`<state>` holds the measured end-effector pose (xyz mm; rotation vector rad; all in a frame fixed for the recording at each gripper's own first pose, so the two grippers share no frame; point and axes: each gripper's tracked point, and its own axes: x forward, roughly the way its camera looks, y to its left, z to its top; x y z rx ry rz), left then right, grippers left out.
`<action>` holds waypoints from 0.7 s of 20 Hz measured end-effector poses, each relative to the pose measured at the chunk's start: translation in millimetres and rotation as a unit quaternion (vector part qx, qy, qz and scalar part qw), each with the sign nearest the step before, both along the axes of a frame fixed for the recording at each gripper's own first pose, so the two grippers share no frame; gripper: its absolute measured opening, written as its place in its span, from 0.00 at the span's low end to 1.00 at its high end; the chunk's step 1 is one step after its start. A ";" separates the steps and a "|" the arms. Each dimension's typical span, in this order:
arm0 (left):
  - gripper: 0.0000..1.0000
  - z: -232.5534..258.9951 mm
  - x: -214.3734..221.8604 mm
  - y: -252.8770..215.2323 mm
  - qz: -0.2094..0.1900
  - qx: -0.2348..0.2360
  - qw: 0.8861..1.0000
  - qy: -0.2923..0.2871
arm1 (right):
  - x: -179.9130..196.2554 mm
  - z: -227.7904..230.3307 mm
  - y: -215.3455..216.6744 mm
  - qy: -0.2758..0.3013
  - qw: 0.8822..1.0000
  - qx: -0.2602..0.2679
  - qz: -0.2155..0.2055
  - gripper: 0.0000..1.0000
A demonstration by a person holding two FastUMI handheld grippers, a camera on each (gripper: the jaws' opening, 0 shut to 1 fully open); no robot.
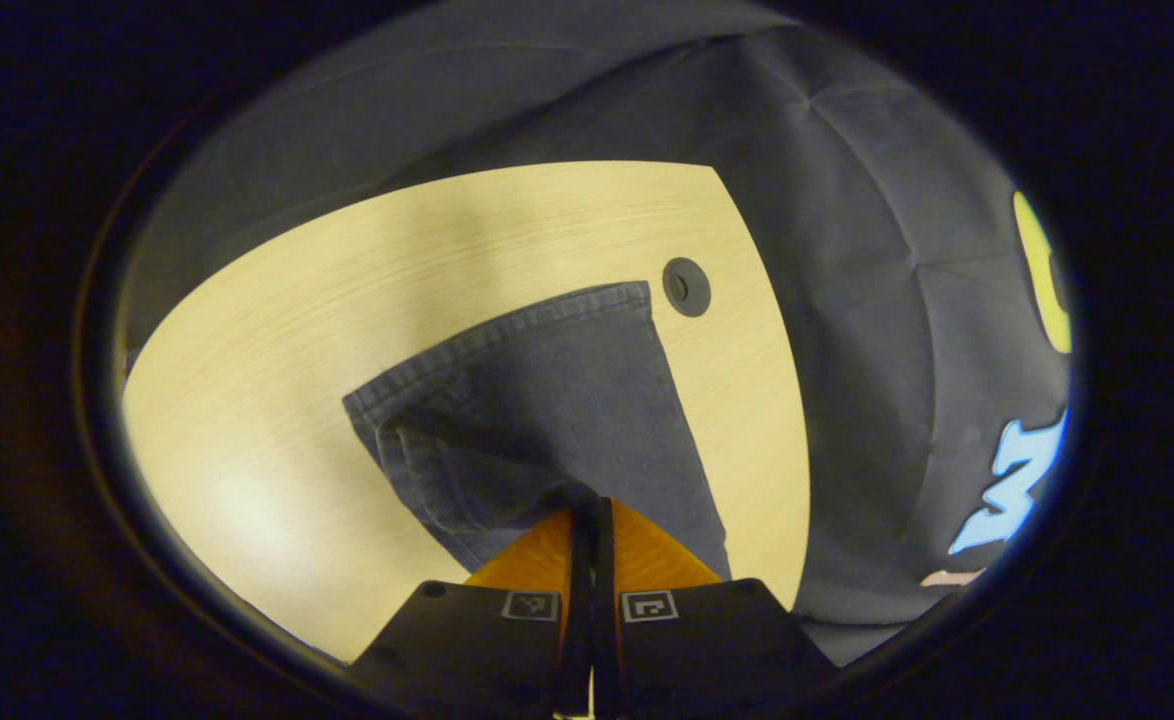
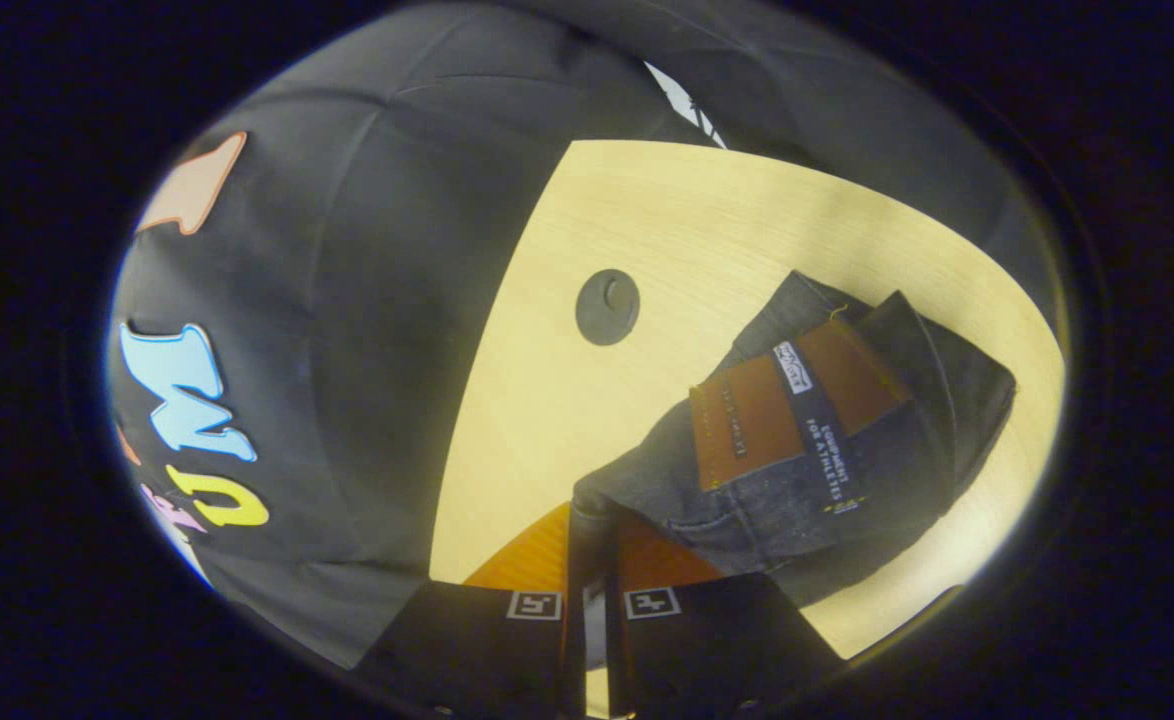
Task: Grasp the waist and the cuffs of the jeans and fold them to make the two legs overlap; first hold the waist and fold one-third of the jeans toward the cuffs, then hold the cuffs and fold the remaining one-third in the same direction to finish folding.
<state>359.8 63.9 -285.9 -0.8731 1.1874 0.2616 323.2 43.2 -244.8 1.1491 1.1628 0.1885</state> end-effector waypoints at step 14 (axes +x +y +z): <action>0.89 29.9 13.6 11.2 -0.059 0.076 0.993 -0.072 | -16.9 40.1 -9.5 -0.122 0.988 -0.089 -0.012 0.69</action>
